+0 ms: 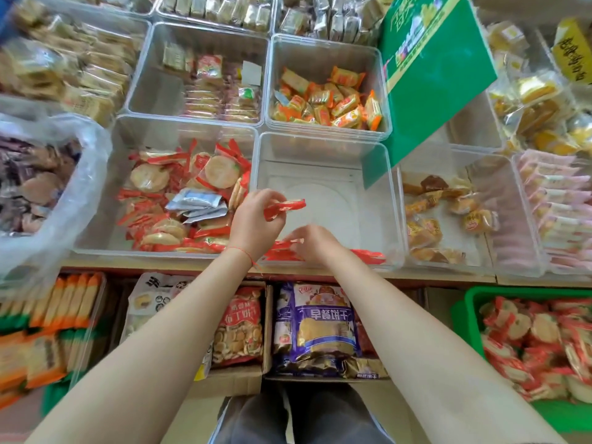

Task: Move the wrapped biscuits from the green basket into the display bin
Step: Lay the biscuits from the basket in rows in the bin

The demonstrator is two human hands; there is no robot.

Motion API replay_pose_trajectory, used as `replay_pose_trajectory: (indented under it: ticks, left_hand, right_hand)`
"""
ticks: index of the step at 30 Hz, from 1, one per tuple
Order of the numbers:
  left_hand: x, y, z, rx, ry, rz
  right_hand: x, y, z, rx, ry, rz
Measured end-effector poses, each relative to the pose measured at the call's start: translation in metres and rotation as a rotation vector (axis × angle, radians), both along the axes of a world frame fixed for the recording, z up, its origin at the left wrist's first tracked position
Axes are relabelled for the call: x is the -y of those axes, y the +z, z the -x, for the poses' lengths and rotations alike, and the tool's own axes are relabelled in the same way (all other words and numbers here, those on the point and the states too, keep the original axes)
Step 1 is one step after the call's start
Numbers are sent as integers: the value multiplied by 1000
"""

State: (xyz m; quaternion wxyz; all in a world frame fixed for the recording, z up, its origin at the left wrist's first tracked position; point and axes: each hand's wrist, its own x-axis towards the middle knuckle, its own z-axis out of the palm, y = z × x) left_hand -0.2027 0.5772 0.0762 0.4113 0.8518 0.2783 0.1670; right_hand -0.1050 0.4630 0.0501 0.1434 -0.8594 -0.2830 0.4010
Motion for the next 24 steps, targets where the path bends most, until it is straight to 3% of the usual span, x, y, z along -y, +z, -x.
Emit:
replay_pose_trajectory:
  ticks: [2,4,10,13,18,21,24]
  left_hand:
    - [0,-6,-3,-34,-78,-111]
    - [-2,-14,-5,-97,-128,-276]
    - [-7,-33,-11,-259,-188,-509]
    - [-9,-43,-10,-283,-213,-555]
    - [-5,-45,-10,-372,-219,-550]
    - [-5,-42,-11,-350,-187,-503]
    - [-5,-44,-11,-291,-152,-453]
  right_hand:
    - [-3,-4,-4,-18,122,152]
    - [-3,2,-11,-60,82,169]
    - [7,13,-29,135,-217,-171]
    - [2,13,-30,95,-59,-213]
    - [-13,-7,-24,89,43,-57]
    - [-23,-9,-22,-58,108,63]
    - [-37,-15,-19,-43,179,104]
